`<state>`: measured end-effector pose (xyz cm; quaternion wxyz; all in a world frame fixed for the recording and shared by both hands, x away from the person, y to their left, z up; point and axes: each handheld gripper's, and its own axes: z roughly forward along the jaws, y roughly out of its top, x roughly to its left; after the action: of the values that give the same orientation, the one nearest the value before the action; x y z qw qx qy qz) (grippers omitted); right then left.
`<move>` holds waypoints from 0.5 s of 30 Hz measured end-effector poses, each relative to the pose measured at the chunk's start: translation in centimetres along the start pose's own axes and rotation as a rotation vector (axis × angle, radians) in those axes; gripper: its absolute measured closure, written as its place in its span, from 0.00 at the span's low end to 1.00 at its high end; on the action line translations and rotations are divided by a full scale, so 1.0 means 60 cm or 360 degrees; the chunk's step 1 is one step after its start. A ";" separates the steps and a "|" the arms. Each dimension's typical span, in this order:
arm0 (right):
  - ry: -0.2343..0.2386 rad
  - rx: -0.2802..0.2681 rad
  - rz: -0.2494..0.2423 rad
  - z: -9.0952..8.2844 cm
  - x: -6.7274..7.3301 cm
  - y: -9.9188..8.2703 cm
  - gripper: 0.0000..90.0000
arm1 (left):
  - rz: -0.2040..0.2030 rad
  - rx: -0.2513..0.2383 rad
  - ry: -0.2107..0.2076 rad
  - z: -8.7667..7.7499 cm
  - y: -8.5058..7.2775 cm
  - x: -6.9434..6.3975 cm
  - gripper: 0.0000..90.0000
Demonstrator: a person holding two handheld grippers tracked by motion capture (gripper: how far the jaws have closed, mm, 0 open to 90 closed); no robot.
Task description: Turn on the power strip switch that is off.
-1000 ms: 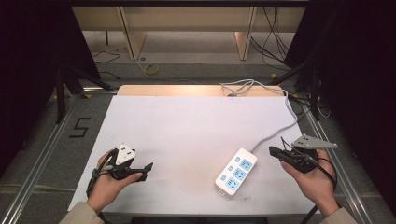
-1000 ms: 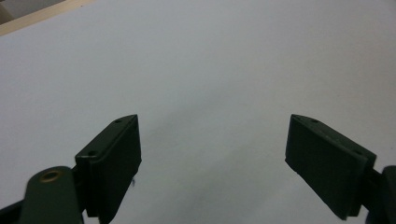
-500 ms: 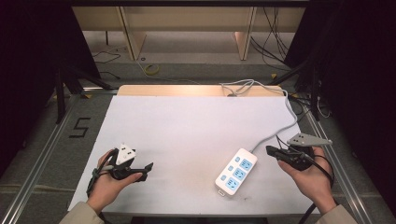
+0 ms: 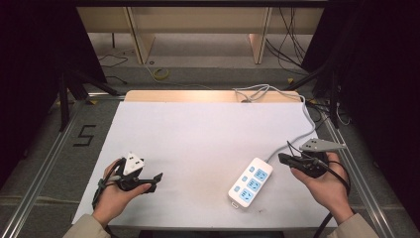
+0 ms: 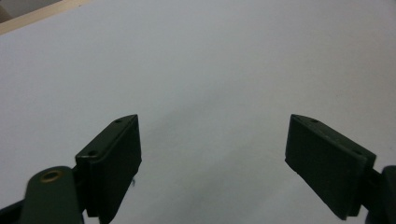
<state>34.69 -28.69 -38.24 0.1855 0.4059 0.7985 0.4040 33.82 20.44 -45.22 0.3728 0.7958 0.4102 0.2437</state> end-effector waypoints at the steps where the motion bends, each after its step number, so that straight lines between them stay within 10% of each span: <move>1: 0.0000 0.0000 0.0000 0.000 0.000 0.000 1.00 | 0.0001 0.0000 0.0000 0.000 0.000 0.000 0.20; 15: 0.0018 0.0052 -0.0011 0.014 0.004 0.011 1.00 | 0.0002 0.0003 -0.0002 0.000 0.000 0.000 0.20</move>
<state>35.41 -27.86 -38.24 0.1758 0.4038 0.8074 0.3925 33.84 20.46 -45.23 0.3722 0.7965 0.4098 0.2431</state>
